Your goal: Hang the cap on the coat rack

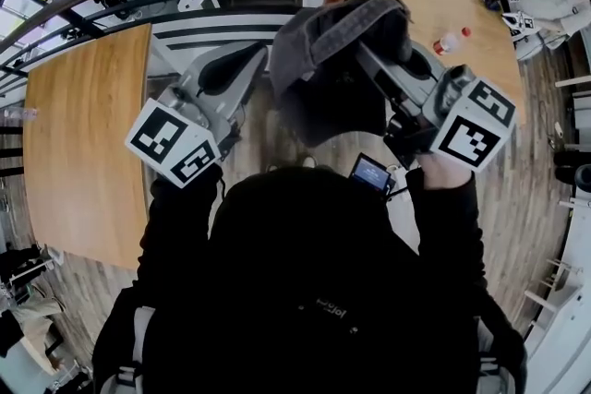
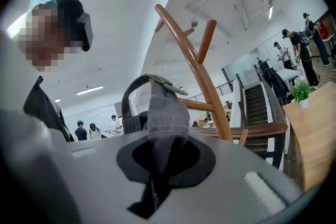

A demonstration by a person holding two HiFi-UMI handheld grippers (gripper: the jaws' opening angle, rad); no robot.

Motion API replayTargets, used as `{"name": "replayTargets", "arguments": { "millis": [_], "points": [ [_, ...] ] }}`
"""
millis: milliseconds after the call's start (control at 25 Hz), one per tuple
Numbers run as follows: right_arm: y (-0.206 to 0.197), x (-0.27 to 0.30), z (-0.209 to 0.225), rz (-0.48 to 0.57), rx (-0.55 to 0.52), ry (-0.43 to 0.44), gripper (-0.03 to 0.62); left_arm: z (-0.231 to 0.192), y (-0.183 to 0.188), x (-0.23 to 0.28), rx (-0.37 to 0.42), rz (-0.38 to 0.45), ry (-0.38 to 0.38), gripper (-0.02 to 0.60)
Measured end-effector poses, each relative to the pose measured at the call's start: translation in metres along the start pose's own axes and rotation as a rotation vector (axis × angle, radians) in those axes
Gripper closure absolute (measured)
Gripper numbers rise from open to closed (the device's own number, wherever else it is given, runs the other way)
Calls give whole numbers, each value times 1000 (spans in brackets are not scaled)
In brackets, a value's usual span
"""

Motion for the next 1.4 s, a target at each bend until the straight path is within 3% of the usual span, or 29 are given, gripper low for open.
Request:
{"name": "replayTargets", "arguments": {
  "millis": [320, 800, 1400],
  "points": [
    [-14, 6, 13, -11, 95, -3, 569, -9, 8, -4, -3, 19, 15, 580],
    [-10, 10, 28, 9, 126, 5, 569, -16, 4, -3, -21, 22, 20, 580],
    [-32, 15, 48, -60, 184, -4, 569, -15, -4, -5, -36, 30, 40, 580]
  ]
}}
Point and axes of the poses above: the fingertips, and each gripper's own axes: x forward along the fingers, z to its right, y out of its top, the point moved 2 cm from there along -x, backward along the fingers, and after that the axes turned 13 degrees about y, right-handed, at the moved point
